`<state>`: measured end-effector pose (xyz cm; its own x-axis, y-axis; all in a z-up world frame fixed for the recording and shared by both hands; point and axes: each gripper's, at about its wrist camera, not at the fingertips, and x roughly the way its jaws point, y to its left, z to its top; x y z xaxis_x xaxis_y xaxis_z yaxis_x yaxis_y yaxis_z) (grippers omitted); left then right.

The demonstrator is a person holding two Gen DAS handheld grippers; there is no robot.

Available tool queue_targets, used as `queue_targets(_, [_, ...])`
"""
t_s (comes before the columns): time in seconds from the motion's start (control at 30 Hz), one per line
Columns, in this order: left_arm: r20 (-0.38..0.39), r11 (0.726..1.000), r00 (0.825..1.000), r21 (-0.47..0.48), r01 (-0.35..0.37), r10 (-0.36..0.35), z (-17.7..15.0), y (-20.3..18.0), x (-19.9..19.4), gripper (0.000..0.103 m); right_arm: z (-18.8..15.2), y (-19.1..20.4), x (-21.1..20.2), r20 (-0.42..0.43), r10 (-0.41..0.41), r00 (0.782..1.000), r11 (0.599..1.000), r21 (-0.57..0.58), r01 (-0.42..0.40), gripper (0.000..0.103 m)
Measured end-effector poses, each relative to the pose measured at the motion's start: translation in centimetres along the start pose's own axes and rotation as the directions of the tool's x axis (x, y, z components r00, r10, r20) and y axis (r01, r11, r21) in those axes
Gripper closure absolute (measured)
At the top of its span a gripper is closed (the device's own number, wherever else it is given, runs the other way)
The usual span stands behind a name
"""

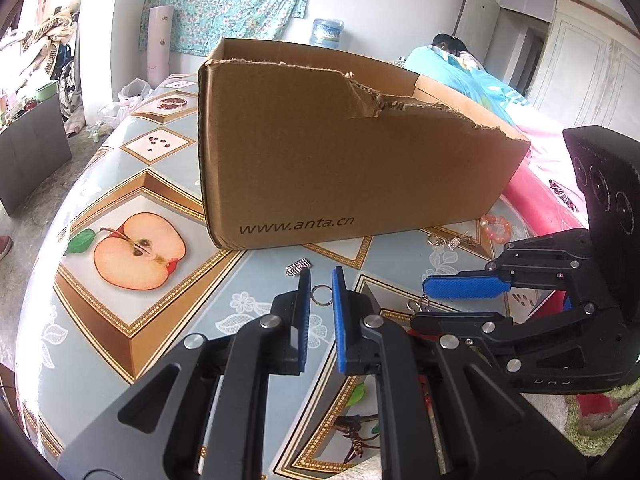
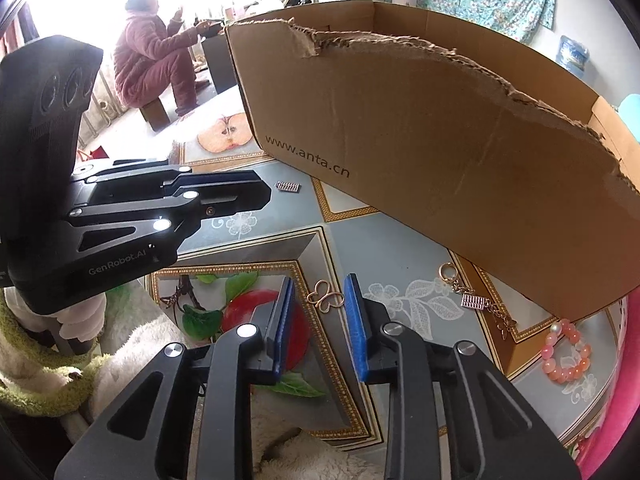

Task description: Organize jewelry

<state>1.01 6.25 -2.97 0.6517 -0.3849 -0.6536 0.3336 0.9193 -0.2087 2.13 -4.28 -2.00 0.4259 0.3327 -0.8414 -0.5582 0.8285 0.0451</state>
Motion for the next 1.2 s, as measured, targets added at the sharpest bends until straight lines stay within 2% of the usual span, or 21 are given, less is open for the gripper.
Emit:
queue_targets(0.13, [0.002,1.0,1.0,-0.003,0.0,0.0,0.0,0.0,-0.1,0.093,0.3,0.1,-0.3,-0.02,-0.01,1.0,1.0,0.0,0.01,0.079])
queue_targets(0.2, [0.003,1.0,1.0,-0.006,0.002,-0.002,0.0,0.1,-0.1,0.093,0.4,0.1,-0.5,-0.027,-0.018,0.999,1.0,0.003,0.018,0.085])
queue_targets(0.3, [0.004,1.0,1.0,-0.01,0.004,-0.004,0.0,0.2,0.0,0.093,0.7,0.0,-0.4,-0.032,-0.013,0.999,1.0,0.015,0.013,0.086])
queue_targets(0.4, [0.005,1.0,1.0,-0.012,0.006,-0.006,-0.1,0.2,0.0,0.093,0.8,-0.1,-0.3,-0.033,-0.014,0.999,1.0,0.015,0.014,0.092])
queue_targets(0.67, [0.01,1.0,1.0,-0.014,0.007,-0.007,0.0,0.3,-0.2,0.093,1.1,-0.4,-0.1,-0.037,-0.01,0.999,1.0,0.025,0.011,0.093])
queue_targets(0.8, [0.008,1.0,1.0,-0.016,0.007,-0.006,-0.1,0.4,-0.2,0.093,1.5,-0.8,-0.3,-0.052,0.009,0.999,0.999,0.032,-0.007,0.089])
queue_targets(0.83, [0.008,1.0,1.0,-0.018,0.007,-0.006,-0.1,0.5,-0.2,0.093,1.6,-1.0,-0.2,-0.058,0.009,0.998,1.0,0.031,-0.007,0.086])
queue_targets(0.87, [0.008,1.0,1.0,-0.019,0.006,-0.006,-0.1,0.5,-0.1,0.093,1.7,-1.1,-0.2,-0.064,0.008,0.998,1.0,0.026,-0.007,0.075])
queue_targets(0.9, [0.008,1.0,1.0,-0.02,0.007,-0.007,-0.1,0.5,-0.1,0.093,1.7,-1.1,-0.1,-0.066,0.003,0.998,1.0,0.019,-0.002,0.069])
queue_targets(1.13, [0.008,1.0,1.0,-0.023,0.007,-0.007,-0.1,0.6,-0.1,0.093,2.2,-1.1,0.7,-0.103,0.013,0.995,1.0,-0.023,-0.015,0.069])
queue_targets(1.2, [0.009,1.0,1.0,-0.024,0.007,-0.007,-0.2,0.6,-0.2,0.093,2.3,-1.1,0.8,-0.108,0.019,0.994,0.999,-0.029,-0.023,0.077])
